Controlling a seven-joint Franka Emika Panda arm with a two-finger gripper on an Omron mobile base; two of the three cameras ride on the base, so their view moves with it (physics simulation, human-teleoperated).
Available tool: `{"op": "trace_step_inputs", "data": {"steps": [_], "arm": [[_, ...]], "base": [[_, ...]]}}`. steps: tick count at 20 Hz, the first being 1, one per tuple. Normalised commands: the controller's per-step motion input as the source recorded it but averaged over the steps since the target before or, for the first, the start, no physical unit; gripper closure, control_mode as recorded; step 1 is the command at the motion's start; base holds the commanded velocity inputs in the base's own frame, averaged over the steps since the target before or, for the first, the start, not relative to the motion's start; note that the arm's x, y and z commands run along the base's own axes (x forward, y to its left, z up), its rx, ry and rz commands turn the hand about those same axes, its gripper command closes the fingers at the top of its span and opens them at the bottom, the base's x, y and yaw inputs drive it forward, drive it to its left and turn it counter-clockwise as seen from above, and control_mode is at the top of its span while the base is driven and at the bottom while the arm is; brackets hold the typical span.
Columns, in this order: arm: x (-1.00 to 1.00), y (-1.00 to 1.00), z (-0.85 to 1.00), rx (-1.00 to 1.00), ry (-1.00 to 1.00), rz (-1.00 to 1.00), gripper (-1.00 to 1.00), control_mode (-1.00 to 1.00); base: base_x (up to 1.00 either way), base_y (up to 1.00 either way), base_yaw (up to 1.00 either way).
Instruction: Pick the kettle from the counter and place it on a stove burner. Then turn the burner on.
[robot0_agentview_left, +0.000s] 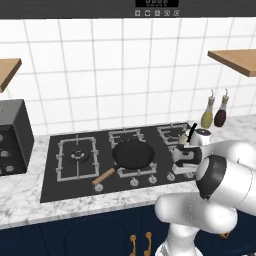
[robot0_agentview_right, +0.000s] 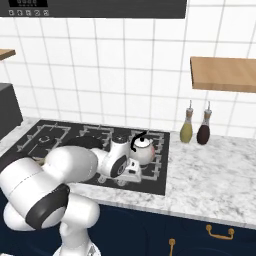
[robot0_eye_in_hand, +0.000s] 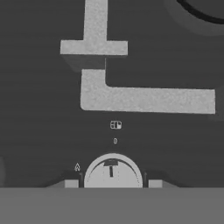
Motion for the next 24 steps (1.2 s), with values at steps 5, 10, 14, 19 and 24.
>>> {"op": "trace_step_inputs", "data": {"steps": [5,10,14,19,24], "arm": [[-0.2,0.0,0.09,-0.05,-0.05,0.52,1.0,-1.0],[-0.23,0.0,0.0,-0.08,0.0,0.41,1.0,-1.0],[-0.03,0.0,0.0,-0.07,0.0,0.23,1.0,-1.0],[0.0,0.0,0.0,0.0,0.0,0.0,-1.0,-1.0],[-0.01,0.0,0.32,0.0,-0.01,0.0,-1.0,-1.0]], "base": [[0.0,0.0,0.0],[0.0,0.0,0.0],[0.0,0.0,0.0],[0.0,0.0,0.0],[0.0,0.0,0.0]]}}
